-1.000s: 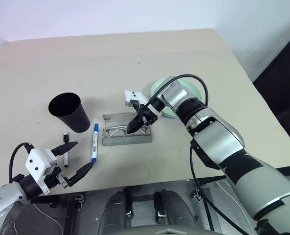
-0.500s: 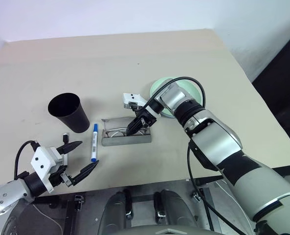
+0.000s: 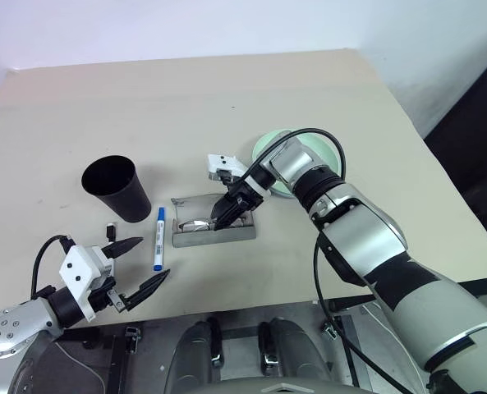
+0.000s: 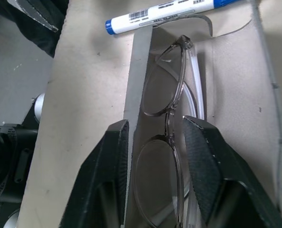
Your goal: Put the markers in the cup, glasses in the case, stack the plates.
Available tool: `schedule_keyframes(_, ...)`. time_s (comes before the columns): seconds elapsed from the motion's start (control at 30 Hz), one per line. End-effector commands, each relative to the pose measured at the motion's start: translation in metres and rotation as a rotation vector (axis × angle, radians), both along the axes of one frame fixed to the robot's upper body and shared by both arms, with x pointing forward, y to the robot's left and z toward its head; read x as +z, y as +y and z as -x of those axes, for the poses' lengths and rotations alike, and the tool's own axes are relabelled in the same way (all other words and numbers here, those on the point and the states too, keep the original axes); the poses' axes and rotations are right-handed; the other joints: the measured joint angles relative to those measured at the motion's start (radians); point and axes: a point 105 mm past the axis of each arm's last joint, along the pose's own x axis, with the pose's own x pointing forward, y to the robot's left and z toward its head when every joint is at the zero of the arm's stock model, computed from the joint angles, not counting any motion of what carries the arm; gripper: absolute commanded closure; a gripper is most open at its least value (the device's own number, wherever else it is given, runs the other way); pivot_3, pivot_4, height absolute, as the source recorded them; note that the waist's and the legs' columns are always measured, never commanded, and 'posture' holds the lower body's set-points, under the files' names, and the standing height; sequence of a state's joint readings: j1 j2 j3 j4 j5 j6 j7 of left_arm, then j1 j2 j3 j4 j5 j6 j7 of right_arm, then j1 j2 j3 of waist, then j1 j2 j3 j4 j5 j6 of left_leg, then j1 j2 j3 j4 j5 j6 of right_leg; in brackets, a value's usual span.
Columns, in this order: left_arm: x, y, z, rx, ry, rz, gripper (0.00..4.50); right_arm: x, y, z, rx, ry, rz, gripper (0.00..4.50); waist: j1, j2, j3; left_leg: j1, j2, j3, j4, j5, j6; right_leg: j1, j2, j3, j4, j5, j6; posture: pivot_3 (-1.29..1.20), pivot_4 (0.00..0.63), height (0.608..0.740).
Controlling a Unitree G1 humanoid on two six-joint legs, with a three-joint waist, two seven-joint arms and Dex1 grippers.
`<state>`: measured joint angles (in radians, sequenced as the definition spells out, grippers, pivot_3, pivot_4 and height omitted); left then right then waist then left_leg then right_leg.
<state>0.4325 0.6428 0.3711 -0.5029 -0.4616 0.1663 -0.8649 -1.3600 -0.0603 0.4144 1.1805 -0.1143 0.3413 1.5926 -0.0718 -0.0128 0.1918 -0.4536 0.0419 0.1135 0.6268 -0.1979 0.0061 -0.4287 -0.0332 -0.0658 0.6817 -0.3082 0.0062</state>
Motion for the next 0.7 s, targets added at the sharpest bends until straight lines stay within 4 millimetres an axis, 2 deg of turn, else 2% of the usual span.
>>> schedule_keyframes(0.03,0.006,-0.005,0.000,-0.016,-0.030,-0.004,0.00,0.005,0.002,-0.002,-0.010,-0.005,-0.012,2.78,0.000,0.000,0.000,0.000,0.000,0.000,0.000,0.000,0.000,0.000,0.000,0.000,0.000,0.000,0.000,0.00,0.150,0.715)
schedule_keyframes(0.17,0.007,-0.005,-0.003,-0.019,-0.031,-0.003,0.00,0.015,0.002,-0.004,-0.024,-0.011,-0.032,2.78,0.000,0.000,0.000,0.000,0.000,0.000,0.000,0.000,0.000,0.000,0.000,0.000,0.000,0.000,0.000,0.00,0.150,0.715)
schedule_keyframes(0.3,0.006,-0.005,-0.005,-0.025,-0.029,-0.004,0.00,0.036,0.001,-0.006,-0.019,-0.021,-0.089,2.78,0.001,0.000,0.000,0.000,0.000,0.000,0.000,0.000,0.000,0.000,0.000,0.000,0.000,0.000,0.000,0.00,0.150,0.715)
schedule_keyframes(0.5,0.007,-0.007,-0.006,-0.031,-0.034,0.000,0.00,0.057,-0.004,-0.008,-0.027,-0.036,-0.175,2.78,0.000,0.000,0.000,0.000,0.000,0.000,0.000,0.000,0.000,0.000,0.000,0.000,0.000,0.000,0.000,0.00,0.150,0.715)
schedule_keyframes(0.6,0.009,-0.006,-0.007,-0.027,-0.041,-0.009,0.00,0.071,-0.010,-0.009,-0.020,-0.062,-0.246,3.37,0.001,0.000,0.000,-0.001,0.000,0.000,0.000,0.000,0.000,-0.001,0.000,0.000,0.000,0.000,0.001,0.00,0.150,0.715)
schedule_keyframes(0.7,0.012,-0.006,-0.007,-0.026,-0.044,-0.007,0.00,0.080,-0.014,-0.013,-0.037,-0.075,-0.293,4.36,0.000,0.000,0.000,0.000,0.000,0.000,0.000,0.000,0.000,0.000,0.000,0.000,0.000,0.000,0.001,0.00,0.150,0.715)
